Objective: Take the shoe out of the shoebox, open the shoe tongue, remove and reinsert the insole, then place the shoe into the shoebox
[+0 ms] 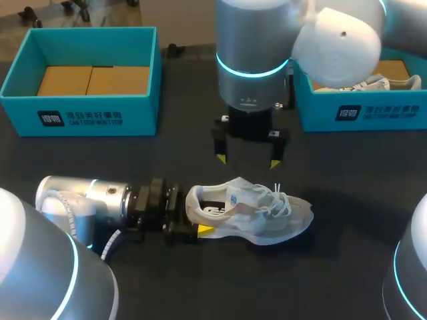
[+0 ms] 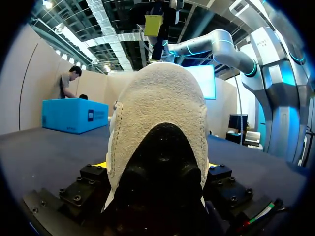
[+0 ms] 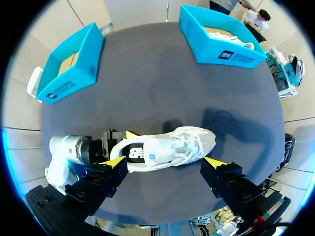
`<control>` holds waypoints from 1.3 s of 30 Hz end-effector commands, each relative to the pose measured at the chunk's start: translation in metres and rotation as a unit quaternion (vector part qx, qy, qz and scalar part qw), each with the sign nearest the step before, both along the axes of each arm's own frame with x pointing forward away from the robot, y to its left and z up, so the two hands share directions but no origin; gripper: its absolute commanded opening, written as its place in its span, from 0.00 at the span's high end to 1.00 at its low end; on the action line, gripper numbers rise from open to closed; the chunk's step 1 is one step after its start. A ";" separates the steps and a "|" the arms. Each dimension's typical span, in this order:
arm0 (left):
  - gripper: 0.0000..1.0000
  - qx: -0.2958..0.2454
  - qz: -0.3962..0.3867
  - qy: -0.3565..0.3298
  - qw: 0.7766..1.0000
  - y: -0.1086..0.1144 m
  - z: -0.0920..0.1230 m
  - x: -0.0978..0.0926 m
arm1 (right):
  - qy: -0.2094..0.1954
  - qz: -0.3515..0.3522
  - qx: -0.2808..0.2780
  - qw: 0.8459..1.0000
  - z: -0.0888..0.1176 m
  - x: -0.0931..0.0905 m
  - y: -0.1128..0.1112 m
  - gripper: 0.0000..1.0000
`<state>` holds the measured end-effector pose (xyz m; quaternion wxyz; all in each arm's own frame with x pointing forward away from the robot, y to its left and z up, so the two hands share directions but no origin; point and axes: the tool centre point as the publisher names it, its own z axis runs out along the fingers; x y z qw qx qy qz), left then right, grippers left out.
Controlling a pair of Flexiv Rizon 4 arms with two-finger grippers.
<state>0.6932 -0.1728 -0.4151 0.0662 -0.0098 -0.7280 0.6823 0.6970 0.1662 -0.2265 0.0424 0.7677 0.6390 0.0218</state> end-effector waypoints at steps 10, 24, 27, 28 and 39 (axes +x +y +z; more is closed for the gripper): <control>1.00 -0.001 0.002 0.000 1.000 -0.001 0.000 -0.001 | -0.008 0.024 -0.079 0.997 -0.032 -0.018 0.054 0.00; 1.00 -0.001 0.002 0.000 1.000 -0.001 0.000 -0.001 | 0.004 0.019 -0.131 0.991 -0.068 -0.018 0.055 0.00; 1.00 -0.001 0.002 0.000 1.000 -0.001 0.000 -0.001 | 0.015 0.007 -0.147 0.989 -0.074 -0.018 0.051 0.00; 1.00 -0.001 0.002 0.000 1.000 -0.001 0.000 -0.001 | 0.015 0.005 -0.144 0.990 -0.075 -0.018 0.050 0.00; 1.00 -0.001 0.002 0.000 1.000 -0.001 0.000 -0.001 | 0.015 -0.034 -0.163 0.986 -0.093 -0.018 0.035 0.00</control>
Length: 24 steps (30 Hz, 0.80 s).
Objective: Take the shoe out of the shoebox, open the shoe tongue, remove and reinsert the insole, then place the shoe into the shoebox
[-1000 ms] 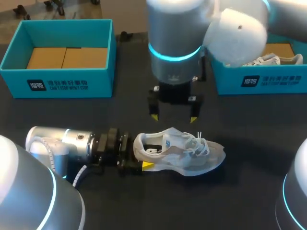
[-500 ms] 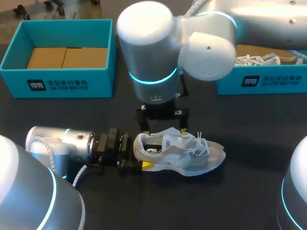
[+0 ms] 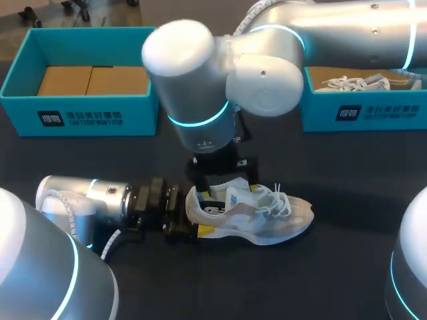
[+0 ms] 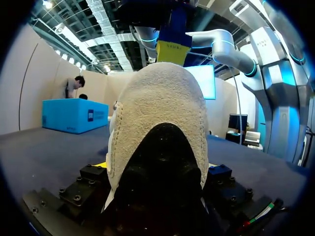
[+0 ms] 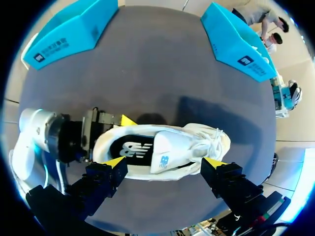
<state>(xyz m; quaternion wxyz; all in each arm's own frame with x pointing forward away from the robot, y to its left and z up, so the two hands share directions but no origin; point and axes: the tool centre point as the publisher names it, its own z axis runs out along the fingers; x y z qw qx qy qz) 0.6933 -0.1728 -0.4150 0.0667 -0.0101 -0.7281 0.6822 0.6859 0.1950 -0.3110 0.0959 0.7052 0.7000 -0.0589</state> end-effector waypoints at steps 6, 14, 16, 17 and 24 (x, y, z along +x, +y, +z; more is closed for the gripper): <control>1.00 -0.001 0.002 0.000 1.000 -0.001 0.000 -0.001 | -0.045 -0.123 -0.078 0.988 -0.015 -0.004 -0.001 0.00; 1.00 -0.001 0.002 0.000 1.000 -0.001 0.000 -0.001 | -0.059 -0.145 -0.084 0.984 -0.029 -0.001 -0.004 0.00; 1.00 -0.001 0.002 0.000 1.000 -0.001 0.000 -0.001 | -0.059 -0.155 -0.095 0.982 -0.032 0.000 -0.005 0.00; 1.00 -0.001 0.002 0.000 1.000 -0.001 0.000 -0.001 | -0.063 -0.158 -0.096 0.981 -0.033 0.000 -0.005 0.00; 1.00 -0.001 0.002 0.000 1.000 -0.001 0.000 -0.001 | -0.072 -0.188 -0.097 0.975 -0.041 0.002 -0.019 0.00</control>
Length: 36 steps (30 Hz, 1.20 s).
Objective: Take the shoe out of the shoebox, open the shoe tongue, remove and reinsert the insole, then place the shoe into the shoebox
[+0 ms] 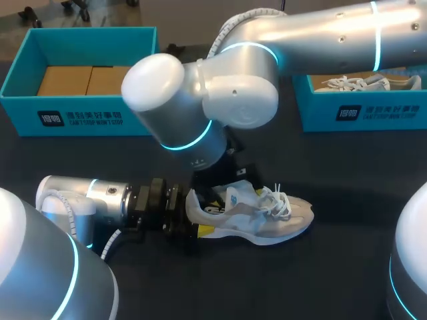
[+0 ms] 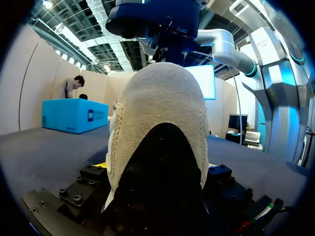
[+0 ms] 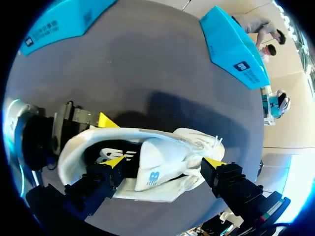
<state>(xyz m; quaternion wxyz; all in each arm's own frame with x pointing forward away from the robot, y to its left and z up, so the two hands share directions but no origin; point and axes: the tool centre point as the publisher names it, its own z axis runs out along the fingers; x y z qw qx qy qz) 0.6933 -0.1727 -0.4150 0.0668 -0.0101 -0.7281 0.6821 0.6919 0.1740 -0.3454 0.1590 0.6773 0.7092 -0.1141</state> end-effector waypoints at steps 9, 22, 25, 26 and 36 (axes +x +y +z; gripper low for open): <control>1.00 -0.001 0.002 0.000 1.000 -0.001 0.000 -0.001 | -0.103 -0.240 -0.009 0.965 -0.008 -0.007 -0.011 0.00; 1.00 -0.001 0.002 0.000 1.000 -0.001 0.000 -0.001 | -0.103 -0.276 0.006 0.956 0.005 -0.012 -0.031 0.00; 1.00 -0.001 0.002 0.000 1.000 -0.001 0.000 -0.001 | -0.100 -0.285 0.018 0.953 0.007 -0.011 -0.039 0.00; 1.00 -0.001 0.002 0.000 1.000 -0.001 0.000 -0.001 | -0.098 -0.287 0.024 0.952 0.007 -0.011 -0.041 0.00; 1.00 -0.001 0.002 0.000 1.000 -0.001 0.000 -0.001 | -0.081 -0.286 0.060 0.953 0.011 -0.009 -0.033 0.27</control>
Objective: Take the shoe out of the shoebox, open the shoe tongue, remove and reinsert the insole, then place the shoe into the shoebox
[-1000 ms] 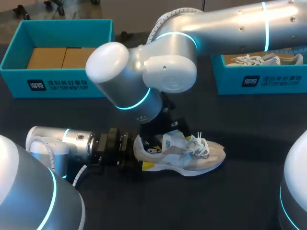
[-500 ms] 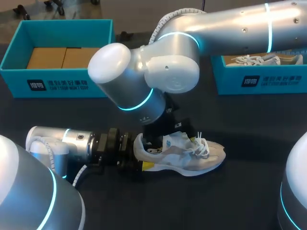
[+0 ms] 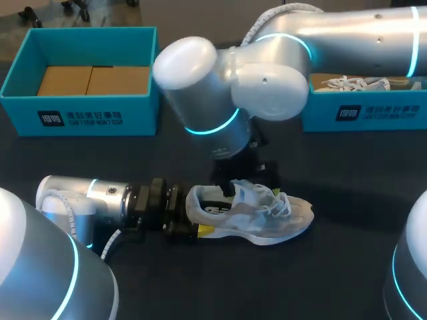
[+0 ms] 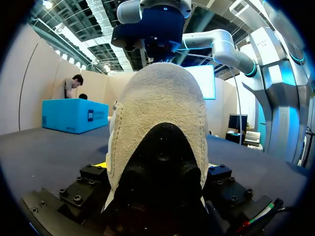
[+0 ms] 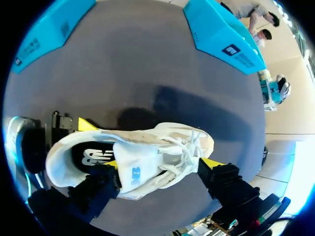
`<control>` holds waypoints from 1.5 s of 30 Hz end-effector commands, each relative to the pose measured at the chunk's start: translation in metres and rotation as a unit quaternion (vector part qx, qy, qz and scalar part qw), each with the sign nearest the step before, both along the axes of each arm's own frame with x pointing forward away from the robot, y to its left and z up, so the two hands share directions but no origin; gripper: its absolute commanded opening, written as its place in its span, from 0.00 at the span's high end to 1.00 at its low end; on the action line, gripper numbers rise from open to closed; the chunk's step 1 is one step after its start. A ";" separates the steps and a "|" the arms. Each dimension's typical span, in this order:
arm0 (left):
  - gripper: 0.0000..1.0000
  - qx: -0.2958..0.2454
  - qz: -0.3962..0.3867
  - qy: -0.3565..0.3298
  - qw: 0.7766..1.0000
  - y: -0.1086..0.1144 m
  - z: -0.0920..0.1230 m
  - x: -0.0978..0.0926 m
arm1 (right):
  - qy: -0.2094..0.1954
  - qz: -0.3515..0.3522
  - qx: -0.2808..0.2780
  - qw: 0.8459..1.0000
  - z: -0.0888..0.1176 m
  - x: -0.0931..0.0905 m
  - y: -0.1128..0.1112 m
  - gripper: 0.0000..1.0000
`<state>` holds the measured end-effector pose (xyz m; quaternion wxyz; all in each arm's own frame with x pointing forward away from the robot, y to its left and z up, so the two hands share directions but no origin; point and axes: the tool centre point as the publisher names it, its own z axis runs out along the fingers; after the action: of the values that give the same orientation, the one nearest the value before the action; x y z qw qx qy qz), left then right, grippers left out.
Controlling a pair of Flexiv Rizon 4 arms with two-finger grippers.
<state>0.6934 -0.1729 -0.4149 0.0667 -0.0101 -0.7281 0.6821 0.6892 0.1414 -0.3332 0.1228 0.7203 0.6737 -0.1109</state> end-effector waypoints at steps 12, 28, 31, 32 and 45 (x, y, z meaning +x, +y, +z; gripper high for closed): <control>1.00 -0.001 0.002 0.000 1.000 -0.001 0.000 -0.001 | -0.084 -0.207 0.056 0.973 0.008 -0.013 0.014 0.66; 1.00 -0.001 0.002 0.000 1.000 -0.001 0.000 -0.001 | -0.066 -0.190 0.207 0.957 0.017 -0.014 -0.029 1.00; 1.00 -0.001 0.002 0.000 1.000 -0.001 0.000 -0.001 | -0.070 -0.188 0.239 0.950 0.014 -0.013 -0.041 1.00; 1.00 -0.001 0.002 0.000 1.000 -0.001 0.000 -0.001 | -0.069 -0.189 0.243 0.949 0.013 -0.013 -0.044 1.00; 1.00 -0.001 0.002 0.000 1.000 -0.001 0.000 -0.001 | -0.056 -0.194 0.278 0.939 0.003 -0.011 -0.071 1.00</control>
<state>0.6935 -0.1730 -0.4148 0.0667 -0.0099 -0.7280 0.6822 0.6802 0.0807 -0.3261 -0.0209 0.8536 0.5198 0.0282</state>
